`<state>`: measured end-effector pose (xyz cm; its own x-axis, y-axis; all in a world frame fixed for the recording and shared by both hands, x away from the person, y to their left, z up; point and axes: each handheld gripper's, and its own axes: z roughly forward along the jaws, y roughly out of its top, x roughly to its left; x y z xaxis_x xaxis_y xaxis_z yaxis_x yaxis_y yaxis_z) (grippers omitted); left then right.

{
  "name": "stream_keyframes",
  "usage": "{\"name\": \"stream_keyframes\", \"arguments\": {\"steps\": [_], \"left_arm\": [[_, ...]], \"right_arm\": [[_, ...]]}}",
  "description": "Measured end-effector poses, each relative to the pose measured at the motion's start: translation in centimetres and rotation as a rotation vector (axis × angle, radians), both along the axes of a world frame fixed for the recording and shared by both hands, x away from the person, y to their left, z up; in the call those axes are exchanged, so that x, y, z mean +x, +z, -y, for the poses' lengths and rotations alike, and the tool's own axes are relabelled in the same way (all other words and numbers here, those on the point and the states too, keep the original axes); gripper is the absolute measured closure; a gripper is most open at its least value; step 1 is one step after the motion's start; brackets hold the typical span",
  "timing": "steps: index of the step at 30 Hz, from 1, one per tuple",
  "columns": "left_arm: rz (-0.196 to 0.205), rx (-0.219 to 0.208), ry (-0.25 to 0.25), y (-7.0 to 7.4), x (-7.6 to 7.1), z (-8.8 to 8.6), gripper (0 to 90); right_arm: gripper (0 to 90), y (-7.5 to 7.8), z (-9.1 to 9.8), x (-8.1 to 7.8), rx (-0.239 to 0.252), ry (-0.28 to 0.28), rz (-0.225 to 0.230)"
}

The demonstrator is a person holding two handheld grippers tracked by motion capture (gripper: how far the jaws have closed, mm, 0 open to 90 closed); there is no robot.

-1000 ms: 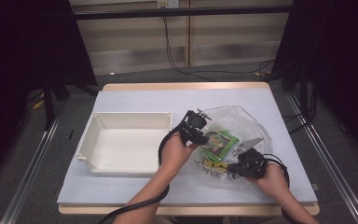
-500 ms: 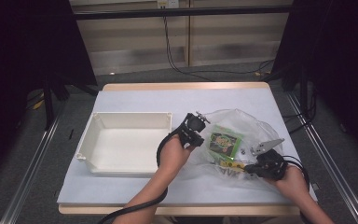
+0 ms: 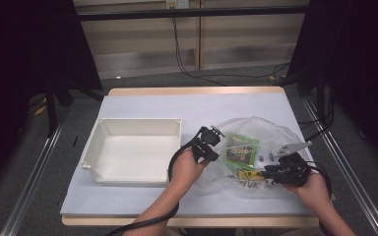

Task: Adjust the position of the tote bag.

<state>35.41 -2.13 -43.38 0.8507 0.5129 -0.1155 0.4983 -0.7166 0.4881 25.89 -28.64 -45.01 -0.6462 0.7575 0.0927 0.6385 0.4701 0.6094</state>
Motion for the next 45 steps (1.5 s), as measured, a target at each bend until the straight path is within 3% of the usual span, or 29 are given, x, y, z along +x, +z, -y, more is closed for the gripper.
{"name": "stream_keyframes", "arguments": {"steps": [5,9,15,19,21,24,25,26,28,30,33,35,39,42,45], "left_arm": [[-0.015,-0.031,0.011,-0.1,-0.1,-0.2,89.8],[-0.021,-0.041,0.019,-0.2,-0.1,-0.5,89.8],[-0.024,-0.050,0.031,-0.2,-0.3,-0.5,90.0],[-0.020,-0.060,0.042,0.0,-0.4,-0.3,90.0],[-0.020,-0.057,0.047,0.1,-0.4,-0.3,90.0],[-0.015,-0.053,0.039,0.3,-0.5,-0.1,90.0],[-0.010,-0.060,0.052,0.3,-0.5,0.0,90.0],[0.000,-0.043,0.052,0.4,-0.6,0.1,90.0],[0.004,-0.049,0.055,0.5,-0.5,0.1,90.0],[0.020,-0.036,0.082,0.7,-0.5,0.1,90.0],[-0.002,-0.031,0.083,0.7,-0.3,-0.2,90.0],[0.000,-0.041,0.092,0.6,-0.3,-0.5,90.0],[-0.005,-0.044,0.090,0.5,-0.5,-0.8,90.0],[-0.009,-0.059,0.091,0.6,-0.7,-1.0,90.0],[-0.011,-0.072,0.089,0.9,-0.6,-1.3,89.2]], "right_arm": [[64.5,0.8,-1.9,0.5,0.031,0.012,0.018],[65.8,1.0,-3.5,0.9,0.049,0.036,0.040],[68.4,0.6,-5.5,1.7,0.054,0.071,0.021],[71.6,0.1,-6.7,2.0,0.050,0.092,0.022],[80.1,-0.3,-6.9,2.1,0.064,0.111,0.013],[86.1,-0.6,-7.2,1.9,0.067,0.139,-0.001],[90.0,-0.8,-7.3,1.7,0.057,0.152,0.001],[90.0,-0.9,-7.4,1.5,0.044,0.162,0.002],[90.0,-1.2,-7.6,1.3,0.039,0.186,-0.018],[90.0,-1.5,-7.8,1.0,0.026,0.208,-0.027],[90.0,-1.9,-7.9,0.6,0.011,0.232,-0.034],[90.0,-1.8,-7.8,0.4,0.002,0.204,-0.019],[80.3,-0.8,-6.8,1.4,0.092,0.106,0.016],[70.7,-0.2,-6.9,2.0,0.124,0.061,0.040],[65.7,-0.2,-7.8,2.3,0.135,0.075,0.036]]}}
